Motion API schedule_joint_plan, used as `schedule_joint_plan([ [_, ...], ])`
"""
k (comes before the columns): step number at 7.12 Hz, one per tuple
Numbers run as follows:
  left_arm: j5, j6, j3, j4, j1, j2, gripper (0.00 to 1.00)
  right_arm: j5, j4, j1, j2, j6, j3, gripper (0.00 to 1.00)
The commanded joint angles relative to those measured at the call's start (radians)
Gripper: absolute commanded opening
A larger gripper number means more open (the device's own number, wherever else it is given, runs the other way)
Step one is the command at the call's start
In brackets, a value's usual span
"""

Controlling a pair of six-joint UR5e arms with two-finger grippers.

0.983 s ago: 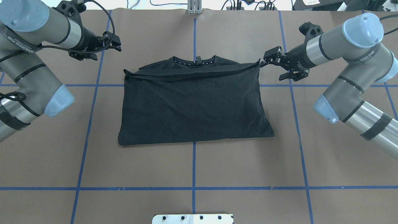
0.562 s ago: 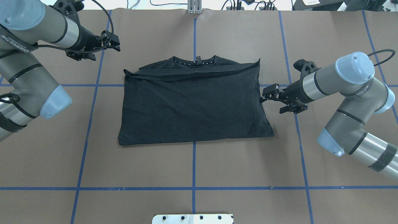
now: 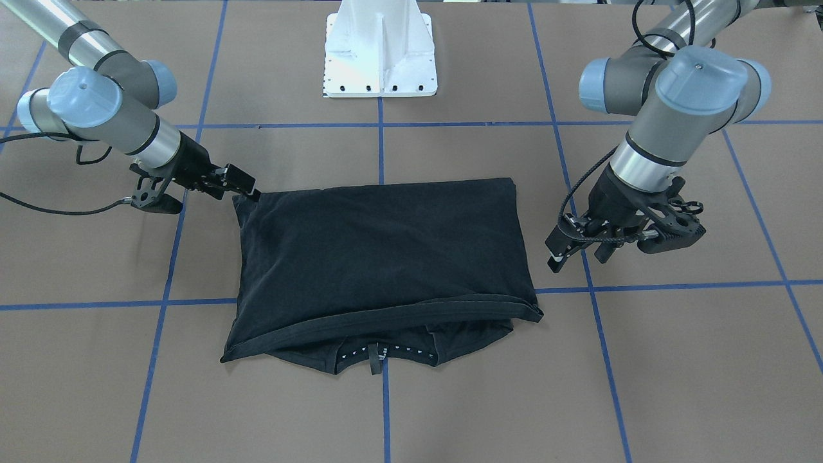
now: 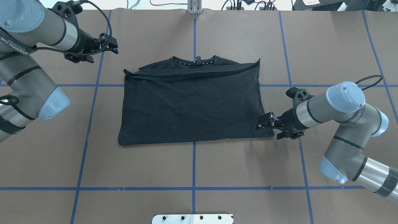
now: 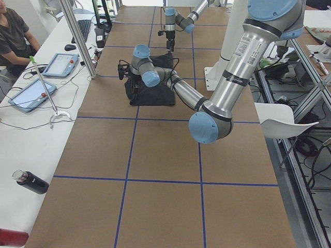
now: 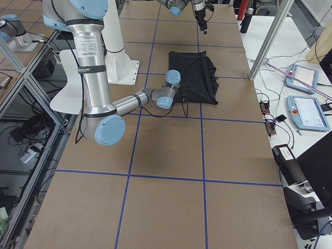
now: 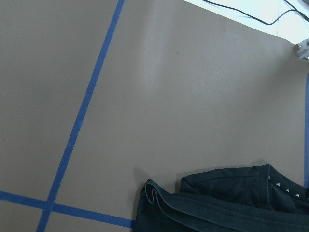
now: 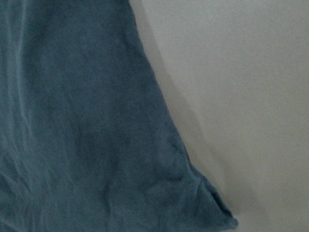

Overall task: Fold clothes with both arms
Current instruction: 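Lower the right gripper and grasp the folded shirt's corner nearest it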

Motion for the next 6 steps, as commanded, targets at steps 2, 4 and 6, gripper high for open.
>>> schedule_joint_plan([
  [2, 0.004, -0.001, 0.009, -0.002, 0.001, 0.003, 1.00, -0.008, -0.001, -0.006, 0.003, 0.000, -0.016, 1.00],
  [4, 0.010, -0.001, 0.009, -0.002, 0.002, 0.006, 1.00, -0.001, -0.002, 0.020, 0.005, -0.001, -0.017, 0.98],
  [6, 0.012, 0.001, 0.009, -0.005, 0.004, 0.006, 1.00, -0.007, -0.026, 0.012, 0.009, -0.001, -0.020, 0.94],
])
